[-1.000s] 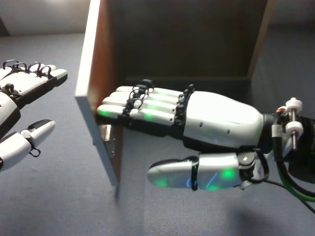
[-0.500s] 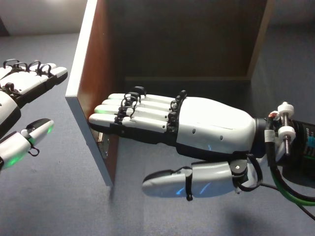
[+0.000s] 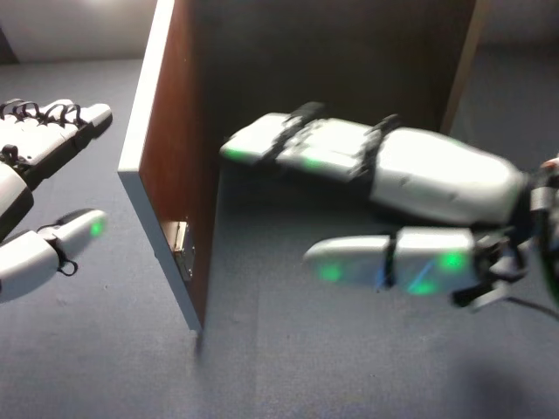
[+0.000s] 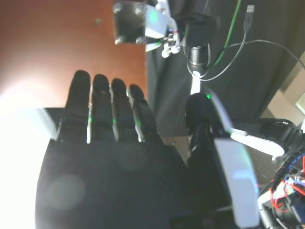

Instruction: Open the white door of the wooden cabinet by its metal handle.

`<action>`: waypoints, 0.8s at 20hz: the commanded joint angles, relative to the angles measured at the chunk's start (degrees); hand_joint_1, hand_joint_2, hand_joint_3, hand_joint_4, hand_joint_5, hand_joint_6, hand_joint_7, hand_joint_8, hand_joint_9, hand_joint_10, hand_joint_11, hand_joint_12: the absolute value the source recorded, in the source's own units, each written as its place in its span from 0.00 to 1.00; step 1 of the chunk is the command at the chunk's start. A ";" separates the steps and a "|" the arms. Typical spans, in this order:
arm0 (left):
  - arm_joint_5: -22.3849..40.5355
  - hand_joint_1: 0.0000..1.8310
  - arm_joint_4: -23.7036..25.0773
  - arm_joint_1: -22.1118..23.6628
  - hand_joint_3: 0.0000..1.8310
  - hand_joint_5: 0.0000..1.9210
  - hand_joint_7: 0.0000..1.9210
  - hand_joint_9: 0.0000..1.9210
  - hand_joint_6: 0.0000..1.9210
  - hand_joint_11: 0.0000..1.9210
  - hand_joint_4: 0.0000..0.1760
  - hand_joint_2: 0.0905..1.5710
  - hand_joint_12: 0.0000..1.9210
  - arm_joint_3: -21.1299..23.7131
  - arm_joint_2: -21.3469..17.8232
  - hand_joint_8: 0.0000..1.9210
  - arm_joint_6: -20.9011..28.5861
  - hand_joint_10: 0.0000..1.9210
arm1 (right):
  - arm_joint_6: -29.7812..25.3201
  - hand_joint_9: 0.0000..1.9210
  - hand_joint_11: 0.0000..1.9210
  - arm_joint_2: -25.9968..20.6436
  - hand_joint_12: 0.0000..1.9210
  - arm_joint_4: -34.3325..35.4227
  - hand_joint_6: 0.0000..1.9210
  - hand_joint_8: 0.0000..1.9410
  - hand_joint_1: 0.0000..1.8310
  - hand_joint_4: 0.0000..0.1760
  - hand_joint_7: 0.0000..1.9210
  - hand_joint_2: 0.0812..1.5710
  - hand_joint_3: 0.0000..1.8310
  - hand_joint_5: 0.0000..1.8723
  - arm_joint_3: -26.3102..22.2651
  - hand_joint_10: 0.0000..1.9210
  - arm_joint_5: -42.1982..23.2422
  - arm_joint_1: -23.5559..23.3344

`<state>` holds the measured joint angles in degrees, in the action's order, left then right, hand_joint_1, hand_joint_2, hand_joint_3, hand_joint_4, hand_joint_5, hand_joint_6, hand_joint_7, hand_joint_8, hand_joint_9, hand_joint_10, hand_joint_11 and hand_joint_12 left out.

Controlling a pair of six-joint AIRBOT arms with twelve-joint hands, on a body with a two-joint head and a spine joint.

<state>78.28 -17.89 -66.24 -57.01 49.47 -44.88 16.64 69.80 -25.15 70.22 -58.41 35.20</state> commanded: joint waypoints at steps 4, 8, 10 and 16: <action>8.61 0.39 -0.18 -0.21 0.00 0.09 0.08 0.06 0.00 0.00 0.00 0.94 0.21 0.19 -0.72 0.00 0.14 0.00 | 4.49 0.00 0.00 -4.52 0.00 8.18 0.00 0.00 0.00 0.00 0.00 0.92 0.00 0.00 -1.74 0.00 -7.90 2.51; 9.03 0.39 -0.19 -0.48 0.00 0.10 0.08 0.07 0.00 0.00 0.00 0.94 0.22 0.30 -1.04 0.00 0.15 0.00 | 7.16 0.00 0.00 -8.52 0.00 16.66 0.00 0.00 0.00 0.00 0.00 0.90 0.00 0.00 -2.58 0.00 -13.93 6.82; 9.70 0.38 -0.29 -0.63 0.00 0.10 0.09 0.07 0.00 0.00 0.00 0.94 0.24 0.30 -1.26 0.00 0.15 0.00 | 7.43 0.00 0.00 -10.67 0.00 20.26 0.00 0.00 0.00 0.00 0.00 0.89 0.00 0.00 -3.19 0.00 -17.97 9.13; 10.88 0.35 -0.29 -0.98 0.00 0.11 0.10 0.08 0.00 0.00 0.00 0.93 0.31 0.71 -1.69 0.00 0.15 0.00 | 8.45 0.00 0.00 -15.62 0.00 29.31 0.00 0.00 0.00 0.00 0.00 0.94 0.01 0.01 -6.74 0.00 -29.37 17.58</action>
<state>81.56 -18.04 -67.48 -56.23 48.31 -44.86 25.50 54.33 3.40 63.20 -79.72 53.95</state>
